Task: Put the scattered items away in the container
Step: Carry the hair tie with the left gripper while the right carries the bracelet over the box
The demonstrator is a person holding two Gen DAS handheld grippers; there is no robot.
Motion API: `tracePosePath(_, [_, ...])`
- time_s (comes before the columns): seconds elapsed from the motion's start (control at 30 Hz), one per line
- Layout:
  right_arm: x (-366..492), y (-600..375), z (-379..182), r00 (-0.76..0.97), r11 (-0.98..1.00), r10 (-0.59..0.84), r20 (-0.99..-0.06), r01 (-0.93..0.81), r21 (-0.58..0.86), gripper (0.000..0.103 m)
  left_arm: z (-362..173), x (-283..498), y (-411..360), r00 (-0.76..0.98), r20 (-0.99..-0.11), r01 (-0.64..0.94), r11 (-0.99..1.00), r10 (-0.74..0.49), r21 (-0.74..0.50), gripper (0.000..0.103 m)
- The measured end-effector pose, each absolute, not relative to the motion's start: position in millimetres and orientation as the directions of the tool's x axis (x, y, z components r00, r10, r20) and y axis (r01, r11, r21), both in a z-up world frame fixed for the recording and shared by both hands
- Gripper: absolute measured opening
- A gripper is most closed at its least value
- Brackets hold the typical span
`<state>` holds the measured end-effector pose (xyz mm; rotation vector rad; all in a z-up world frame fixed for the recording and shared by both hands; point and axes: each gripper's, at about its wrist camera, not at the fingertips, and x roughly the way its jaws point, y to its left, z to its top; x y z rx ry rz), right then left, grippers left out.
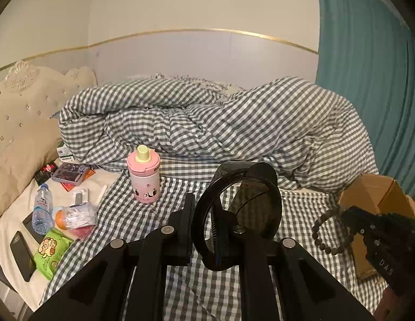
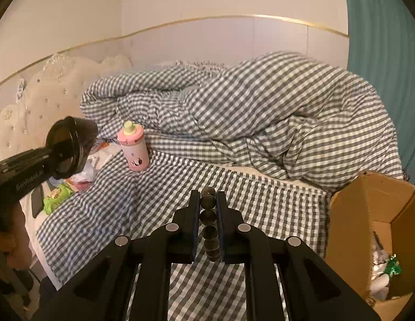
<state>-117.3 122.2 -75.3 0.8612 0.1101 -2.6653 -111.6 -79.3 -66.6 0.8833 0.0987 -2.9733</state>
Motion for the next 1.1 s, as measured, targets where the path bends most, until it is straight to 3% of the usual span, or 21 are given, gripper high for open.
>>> tracePosePath(0.47, [-49.7,152.9,-22.1,-0.837,-0.952,-0.269,-0.476,0.305,0.003,0.011,-28.7,-48.3,-39.1,-0.876,-0.482,-0.01,-0.999,0.03,-0.044,0.011])
tracePosePath(1.1, [-2.3,220.9,10.1,-0.893,-0.982,-0.167,-0.418,0.188,-0.009,0.011,-2.1,-19.3,32.2,-0.891,-0.431,-0.138,-0.99,0.139,-0.035,0.011])
